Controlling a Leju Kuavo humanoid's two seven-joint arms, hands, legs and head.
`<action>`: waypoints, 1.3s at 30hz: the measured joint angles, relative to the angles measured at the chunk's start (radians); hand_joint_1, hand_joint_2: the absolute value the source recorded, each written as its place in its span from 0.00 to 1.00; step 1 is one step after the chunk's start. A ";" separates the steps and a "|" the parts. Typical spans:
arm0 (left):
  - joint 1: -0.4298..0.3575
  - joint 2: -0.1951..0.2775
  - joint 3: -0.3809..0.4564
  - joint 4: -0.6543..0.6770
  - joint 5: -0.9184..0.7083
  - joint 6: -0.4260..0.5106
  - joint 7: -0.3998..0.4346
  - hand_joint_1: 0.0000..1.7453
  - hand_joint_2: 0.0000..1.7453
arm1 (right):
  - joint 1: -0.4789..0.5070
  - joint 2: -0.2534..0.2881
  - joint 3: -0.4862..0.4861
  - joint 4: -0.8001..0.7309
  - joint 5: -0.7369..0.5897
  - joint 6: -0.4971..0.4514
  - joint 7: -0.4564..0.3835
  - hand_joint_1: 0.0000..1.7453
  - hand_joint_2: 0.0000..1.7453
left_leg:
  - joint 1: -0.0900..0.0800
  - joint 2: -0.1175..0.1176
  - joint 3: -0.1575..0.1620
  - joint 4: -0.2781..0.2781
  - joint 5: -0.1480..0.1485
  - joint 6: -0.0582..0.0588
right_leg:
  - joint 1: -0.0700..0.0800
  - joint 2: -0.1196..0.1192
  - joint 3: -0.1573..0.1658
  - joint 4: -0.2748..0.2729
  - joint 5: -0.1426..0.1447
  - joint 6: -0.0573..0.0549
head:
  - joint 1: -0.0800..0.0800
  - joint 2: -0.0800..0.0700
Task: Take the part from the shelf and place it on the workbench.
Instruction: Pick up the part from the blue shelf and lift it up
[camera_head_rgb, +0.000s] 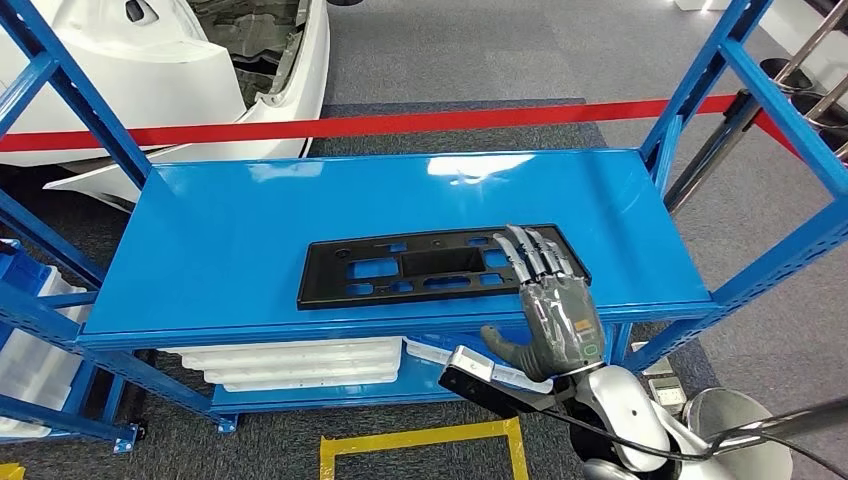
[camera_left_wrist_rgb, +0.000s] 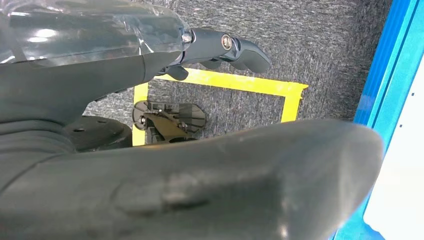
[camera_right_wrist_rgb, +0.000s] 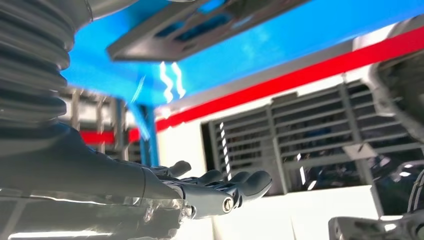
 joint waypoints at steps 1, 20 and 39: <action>0.000 0.000 0.000 0.000 0.000 0.001 0.000 0.00 0.00 | 0.000 -0.005 -0.002 -0.005 0.024 0.012 0.009 0.00 1.00 | 0.000 0.000 0.001 0.000 0.000 0.000 | 0.000 0.000 0.000 0.000 0.000 0.000 | 0.000 0.000; 0.000 -0.005 0.000 0.000 0.009 0.022 0.002 0.00 0.00 | -0.021 -0.072 0.018 -0.075 0.459 0.177 0.027 0.00 1.00 | 0.002 0.000 0.008 -0.008 0.001 -0.001 | 0.004 0.000 0.004 0.000 -0.001 -0.001 | 0.000 0.000; 0.002 -0.007 0.000 0.000 0.012 0.027 0.005 0.00 0.00 | 0.035 -0.066 -0.021 -0.070 -0.460 -0.219 -0.261 0.00 1.00 | 0.003 0.000 0.009 -0.009 0.001 -0.001 | 0.004 0.000 0.004 0.000 -0.002 -0.001 | 0.000 0.000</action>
